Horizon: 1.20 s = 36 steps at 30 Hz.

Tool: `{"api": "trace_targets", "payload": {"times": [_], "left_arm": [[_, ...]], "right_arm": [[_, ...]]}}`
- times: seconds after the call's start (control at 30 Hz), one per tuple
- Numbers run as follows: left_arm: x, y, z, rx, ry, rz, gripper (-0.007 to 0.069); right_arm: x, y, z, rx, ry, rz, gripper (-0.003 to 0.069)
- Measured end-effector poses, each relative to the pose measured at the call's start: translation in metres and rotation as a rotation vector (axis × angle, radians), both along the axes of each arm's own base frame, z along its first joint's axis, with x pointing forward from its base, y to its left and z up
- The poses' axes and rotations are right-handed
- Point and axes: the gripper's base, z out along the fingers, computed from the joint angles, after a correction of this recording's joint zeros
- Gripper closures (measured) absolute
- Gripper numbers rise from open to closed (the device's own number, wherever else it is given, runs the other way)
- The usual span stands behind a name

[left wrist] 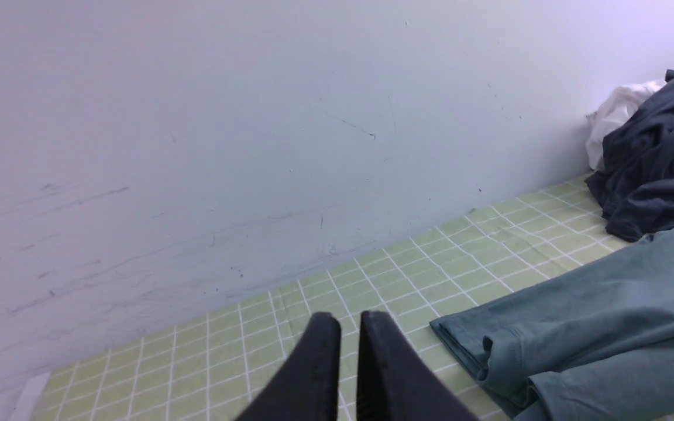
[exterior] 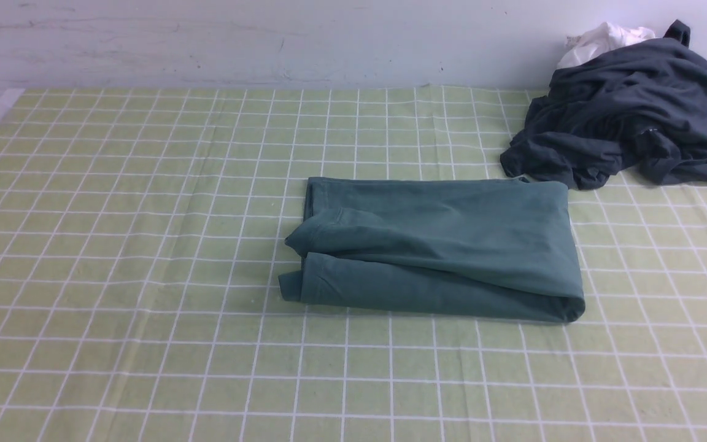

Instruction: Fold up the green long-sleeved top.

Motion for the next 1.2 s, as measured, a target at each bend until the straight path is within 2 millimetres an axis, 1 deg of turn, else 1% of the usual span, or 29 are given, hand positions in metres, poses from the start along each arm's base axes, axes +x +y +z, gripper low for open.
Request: {"api": "trace_targets", "payload": {"times": [0.03, 0.07, 0.1, 0.13, 0.17, 0.2, 0.23, 0.27, 0.3, 0.33, 0.4, 0.43, 0.47, 0.5, 0.53, 0.57, 0.63, 0.67, 0.73, 0.83, 0.9, 1.1, 1.2], "left_arm": [[0.001, 0.0, -0.006, 0.005, 0.018, 0.0, 0.0587], [0.001, 0.0, -0.008, 0.007, 0.026, -0.001, 0.0587], [0.002, -0.001, -0.012, 0.01, 0.041, -0.003, 0.0587], [0.002, -0.001, -0.013, 0.011, 0.044, -0.003, 0.0587], [0.002, -0.001, -0.015, 0.015, 0.06, -0.007, 0.0587], [0.002, -0.001, -0.016, 0.017, 0.066, -0.009, 0.0587], [0.002, -0.001, -0.016, 0.018, 0.072, -0.011, 0.0587], [0.002, -0.002, -0.017, 0.019, 0.076, -0.012, 0.0587], [0.002, -0.002, -0.017, 0.019, 0.076, -0.012, 0.0587], [0.002, -0.002, -0.017, 0.019, 0.076, -0.012, 0.0587], [0.002, -0.002, -0.017, 0.019, 0.076, -0.012, 0.0587], [0.002, -0.002, -0.017, 0.019, 0.076, -0.012, 0.0587], [0.002, -0.002, -0.017, 0.019, 0.076, -0.012, 0.0587], [0.002, -0.002, -0.017, 0.019, 0.076, -0.012, 0.0587], [0.002, -0.002, -0.017, 0.019, 0.076, -0.012, 0.0587], [0.002, -0.002, -0.017, 0.019, 0.076, -0.012, 0.0587], [0.002, -0.002, -0.017, 0.019, 0.076, -0.012, 0.0587], [0.002, -0.002, -0.017, 0.019, 0.076, -0.012, 0.0587], [0.002, -0.002, -0.017, 0.019, 0.076, -0.012, 0.0587], [0.002, -0.002, -0.017, 0.019, 0.076, -0.012, 0.0587], [0.002, -0.002, -0.017, 0.019, 0.076, -0.012, 0.0587], [0.002, -0.002, -0.017, 0.019, 0.076, -0.012, 0.0587], [0.002, -0.002, -0.017, 0.019, 0.077, -0.012, 0.0587]], "right_arm": [[-0.028, -0.02, -0.004, 0.076, -0.037, -0.007, 0.0675], [-0.039, -0.026, -0.008, 0.103, -0.054, -0.004, 0.0675], [-0.062, -0.042, -0.016, 0.179, -0.113, 0.003, 0.0675], [-0.065, -0.044, -0.018, 0.188, -0.12, 0.004, 0.0675], [-0.08, -0.053, -0.045, 0.229, -0.152, 0.013, 0.0675], [-0.09, -0.059, -0.063, 0.256, -0.188, 0.02, 0.0675], [-0.096, -0.064, -0.079, 0.264, -0.22, 0.025, 0.0675], [-0.102, -0.068, -0.105, 0.27, -0.256, 0.037, 0.0675], [-0.109, -0.071, -0.126, 0.287, -0.293, 0.054, 0.0675], [-0.11, -0.071, -0.152, 0.267, -0.286, 0.06, 0.0675], [-0.115, -0.073, -0.173, 0.292, -0.293, 0.072, 0.0675], [-0.12, -0.076, -0.211, 0.315, -0.268, 0.079, 0.0675], [-0.121, -0.076, -0.215, 0.331, -0.259, 0.076, 0.0675], [-0.126, -0.079, -0.246, 0.368, -0.229, 0.071, 0.0675], [-0.128, -0.081, -0.258, 0.395, -0.212, 0.064, 0.0675], [-0.131, -0.083, -0.274, 0.405, -0.207, 0.064, 0.0675], [-0.135, -0.084, -0.294, 0.434, -0.206, 0.068, 0.0675], [-0.135, -0.084, -0.295, 0.431, -0.21, 0.07, 0.0675], [-0.139, -0.084, -0.31, 0.447, -0.234, 0.099, 0.0675], [-0.14, -0.082, -0.317, 0.448, -0.246, 0.134, 0.0675], [-0.14, -0.081, -0.321, 0.441, -0.242, 0.141, 0.0675], [-0.139, -0.081, -0.323, 0.409, -0.247, 0.132, 0.0675], [-0.138, -0.08, -0.33, 0.396, -0.235, 0.138, 0.0675]]}}
